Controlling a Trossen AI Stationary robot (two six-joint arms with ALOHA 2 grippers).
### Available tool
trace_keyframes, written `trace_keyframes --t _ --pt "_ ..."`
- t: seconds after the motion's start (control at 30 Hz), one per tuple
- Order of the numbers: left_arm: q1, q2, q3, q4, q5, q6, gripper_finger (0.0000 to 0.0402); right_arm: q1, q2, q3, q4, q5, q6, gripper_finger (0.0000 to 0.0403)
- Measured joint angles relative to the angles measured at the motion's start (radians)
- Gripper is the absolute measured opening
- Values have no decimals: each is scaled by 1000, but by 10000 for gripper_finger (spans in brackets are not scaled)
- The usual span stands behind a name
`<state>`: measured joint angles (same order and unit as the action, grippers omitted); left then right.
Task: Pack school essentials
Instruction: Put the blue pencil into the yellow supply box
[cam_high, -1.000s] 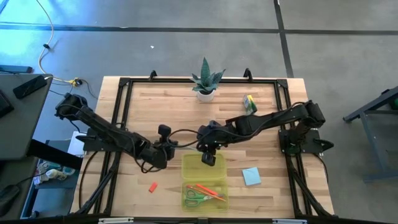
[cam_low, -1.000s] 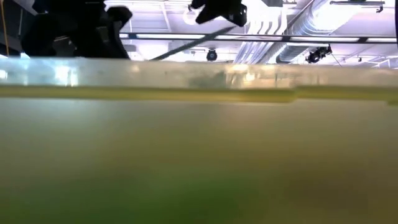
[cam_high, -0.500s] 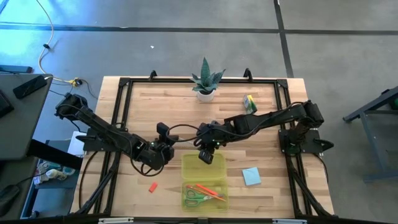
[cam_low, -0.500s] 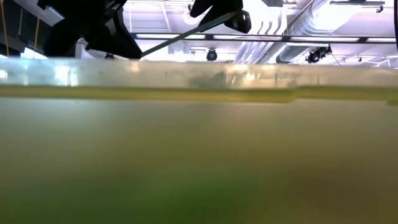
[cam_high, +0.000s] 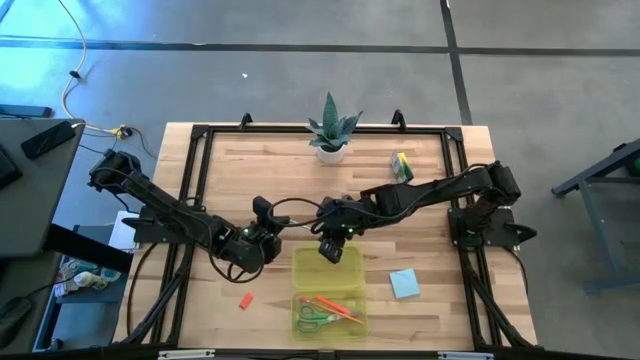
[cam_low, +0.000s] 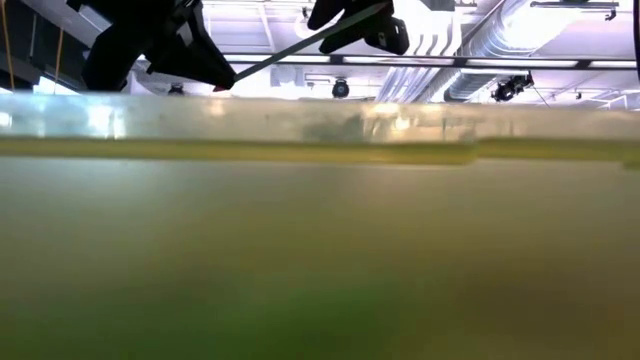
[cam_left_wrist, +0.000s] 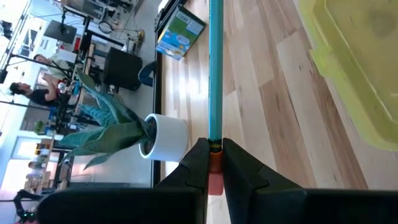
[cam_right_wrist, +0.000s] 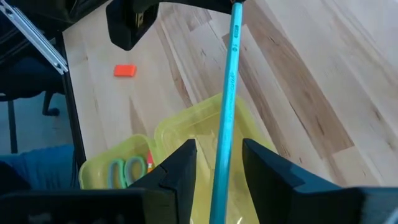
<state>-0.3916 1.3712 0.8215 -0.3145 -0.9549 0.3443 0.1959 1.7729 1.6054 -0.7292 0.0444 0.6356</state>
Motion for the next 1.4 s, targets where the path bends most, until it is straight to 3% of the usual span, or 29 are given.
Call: trace_keyframes --t 0.43,0.77,1.2,1.4 --pt "-1 0 -1 5 -23 27 17 -2 0 0 -7 -15 49 11" --pt "0 0 -1 17 -40 29 21 -1 -1 0 -15 -11 65 11" --pt "0 0 -1 43 24 -8 144 7 -2 0 -70 34 38 11" --pt "1 0 -1 45 24 -70 180 28 -1 0 -128 72 37 11"
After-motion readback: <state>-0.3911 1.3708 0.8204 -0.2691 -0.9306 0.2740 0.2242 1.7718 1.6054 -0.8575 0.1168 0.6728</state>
